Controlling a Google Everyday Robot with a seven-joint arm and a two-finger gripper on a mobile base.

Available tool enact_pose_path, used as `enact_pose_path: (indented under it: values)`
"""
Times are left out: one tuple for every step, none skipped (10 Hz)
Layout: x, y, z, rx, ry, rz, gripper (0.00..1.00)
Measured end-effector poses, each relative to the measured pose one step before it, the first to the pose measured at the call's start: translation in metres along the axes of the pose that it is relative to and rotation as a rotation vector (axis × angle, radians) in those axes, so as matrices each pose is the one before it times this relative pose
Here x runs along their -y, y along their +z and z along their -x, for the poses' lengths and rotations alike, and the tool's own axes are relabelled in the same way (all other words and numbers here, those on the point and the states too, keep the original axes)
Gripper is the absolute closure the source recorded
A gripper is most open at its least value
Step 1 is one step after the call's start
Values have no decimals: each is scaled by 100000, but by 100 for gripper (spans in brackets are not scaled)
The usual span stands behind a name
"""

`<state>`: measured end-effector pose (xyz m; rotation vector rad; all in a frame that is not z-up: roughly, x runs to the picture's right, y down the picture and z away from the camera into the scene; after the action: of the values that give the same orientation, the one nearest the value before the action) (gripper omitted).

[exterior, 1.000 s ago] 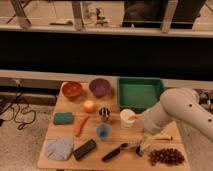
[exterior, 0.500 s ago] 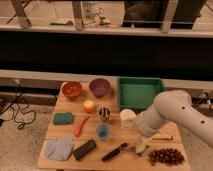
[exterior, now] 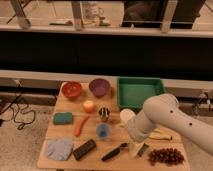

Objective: Place eraser in metal cup

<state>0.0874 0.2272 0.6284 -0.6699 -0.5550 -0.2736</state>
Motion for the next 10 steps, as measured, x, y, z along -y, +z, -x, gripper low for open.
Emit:
enact_pose_path:
  values:
    - [132,76,152,57,-507,238,20]
    - [-86,-56,-106,-39,352,-146,20]
    - [27,121,89,124,-287,239,20]
    - [40,354,257,-63,-1114,852,20]
    - [-63,1117,860,194,-1851,2615,20]
    - [269,1012,1082,325,-1530,1574,20]
    - [403,933,1119,494,-1346,1011,20]
    - [507,1101,1392,764,-2108,1303,20]
    - [326,972,1180,996,-2193,1088,20]
    - [100,397,532,679,-1324,421,20]
